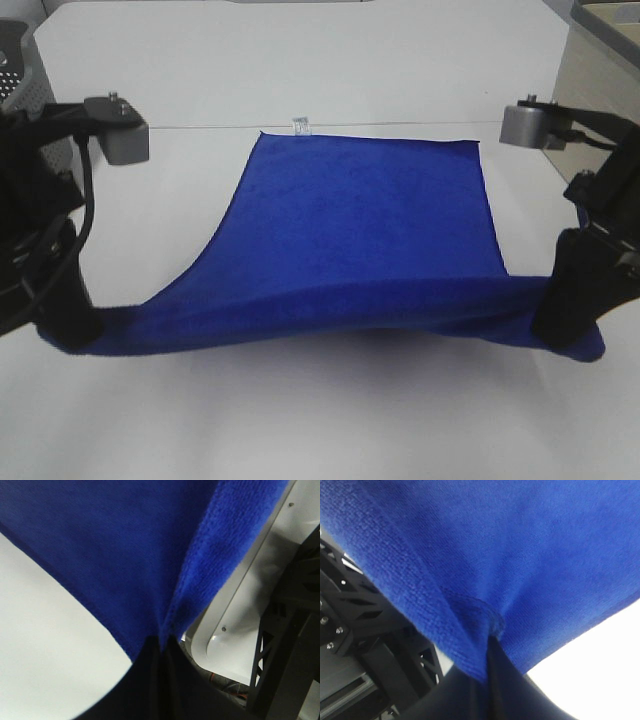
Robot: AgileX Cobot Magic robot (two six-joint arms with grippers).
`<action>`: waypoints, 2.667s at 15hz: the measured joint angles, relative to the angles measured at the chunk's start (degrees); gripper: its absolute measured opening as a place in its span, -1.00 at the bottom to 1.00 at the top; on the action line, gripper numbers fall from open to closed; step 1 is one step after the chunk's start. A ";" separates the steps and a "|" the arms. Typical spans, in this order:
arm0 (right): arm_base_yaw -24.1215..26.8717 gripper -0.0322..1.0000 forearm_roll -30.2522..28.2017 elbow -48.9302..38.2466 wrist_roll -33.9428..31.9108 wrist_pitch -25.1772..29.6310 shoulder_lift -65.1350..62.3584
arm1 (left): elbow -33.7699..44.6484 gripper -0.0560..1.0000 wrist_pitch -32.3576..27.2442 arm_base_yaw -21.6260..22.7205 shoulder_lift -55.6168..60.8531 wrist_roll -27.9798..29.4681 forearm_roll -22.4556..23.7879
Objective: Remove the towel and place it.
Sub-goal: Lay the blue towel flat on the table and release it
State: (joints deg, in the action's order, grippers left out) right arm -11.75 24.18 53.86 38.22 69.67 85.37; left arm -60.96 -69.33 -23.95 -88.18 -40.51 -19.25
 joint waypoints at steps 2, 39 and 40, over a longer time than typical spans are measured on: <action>0.00 -0.91 0.11 -2.92 -0.06 -0.06 -0.74 | 5.10 -0.89 0.00 -2.06 0.74 -0.23 -1.72; 0.00 -0.91 2.81 -15.81 -7.56 -0.57 13.41 | 12.32 -0.89 1.38 -8.37 -14.09 0.23 -9.57; 0.00 -0.90 3.55 -15.81 -7.56 -0.57 13.41 | 12.32 -0.89 1.38 -8.37 -14.09 0.23 -10.26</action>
State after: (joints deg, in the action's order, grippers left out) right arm -11.75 27.73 38.04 30.65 69.10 98.78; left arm -48.64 -67.95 -32.31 -102.27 -40.28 -29.51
